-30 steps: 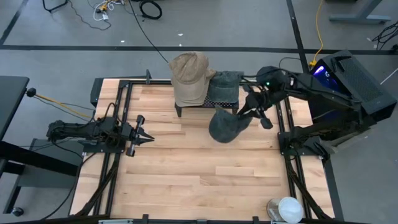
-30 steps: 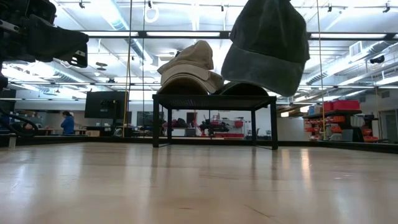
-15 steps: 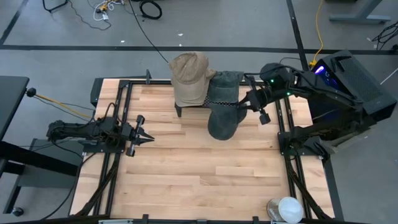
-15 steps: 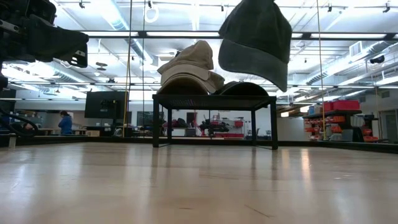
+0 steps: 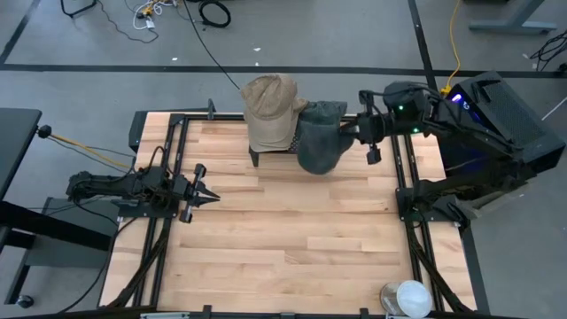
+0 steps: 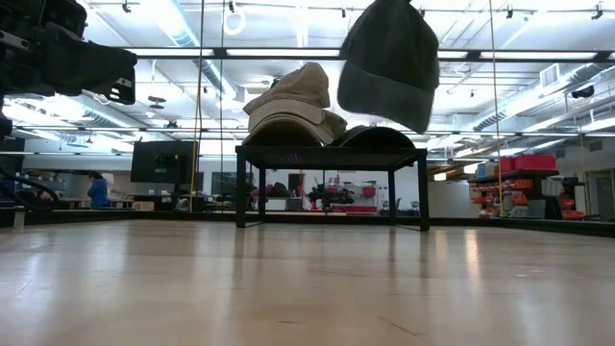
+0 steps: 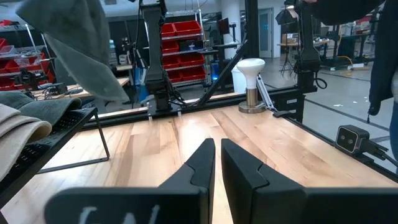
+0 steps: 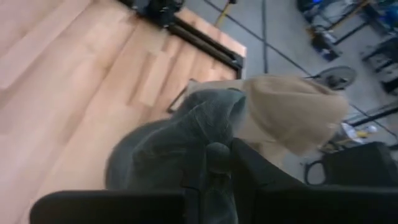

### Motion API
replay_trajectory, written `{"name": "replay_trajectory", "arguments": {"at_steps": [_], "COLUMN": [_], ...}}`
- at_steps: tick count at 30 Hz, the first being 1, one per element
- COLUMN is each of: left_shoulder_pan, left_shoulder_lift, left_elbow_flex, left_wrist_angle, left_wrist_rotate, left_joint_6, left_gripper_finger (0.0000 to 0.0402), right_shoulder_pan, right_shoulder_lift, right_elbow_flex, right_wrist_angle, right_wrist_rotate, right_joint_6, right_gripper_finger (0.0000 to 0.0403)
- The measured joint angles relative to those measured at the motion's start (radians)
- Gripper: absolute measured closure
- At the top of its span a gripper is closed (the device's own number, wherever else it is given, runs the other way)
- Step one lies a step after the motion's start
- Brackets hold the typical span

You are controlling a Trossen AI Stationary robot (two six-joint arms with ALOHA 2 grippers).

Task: Pick & Place hat
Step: Stack the black cap on the other black cap on the shelf

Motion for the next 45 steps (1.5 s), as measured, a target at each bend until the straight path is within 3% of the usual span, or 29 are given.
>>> {"name": "replay_trajectory", "arguments": {"at_steps": [6, 23, 45], "left_shoulder_pan": [0.0, 0.0, 0.0], "left_shoulder_lift": [0.0, 0.0, 0.0], "left_elbow_flex": [0.0, 0.0, 0.0], "left_wrist_angle": [0.0, 0.0, 0.0], "left_wrist_rotate": [0.0, 0.0, 0.0], "left_joint_6": [0.0, 0.0, 0.0], "left_gripper_finger": [0.0367, 0.0367, 0.0367], "right_shoulder_pan": [-0.04, -0.162, -0.262], "right_shoulder_lift": [0.0, 0.023, 0.067], "right_elbow_flex": [0.0, -0.001, -0.001], "right_wrist_angle": [0.061, 0.173, 0.182], "right_wrist_rotate": [0.048, 0.051, 0.046], "right_joint_6": [-0.006, -0.124, -0.204], "right_gripper_finger": [0.0357, 0.0357, 0.0356]}}
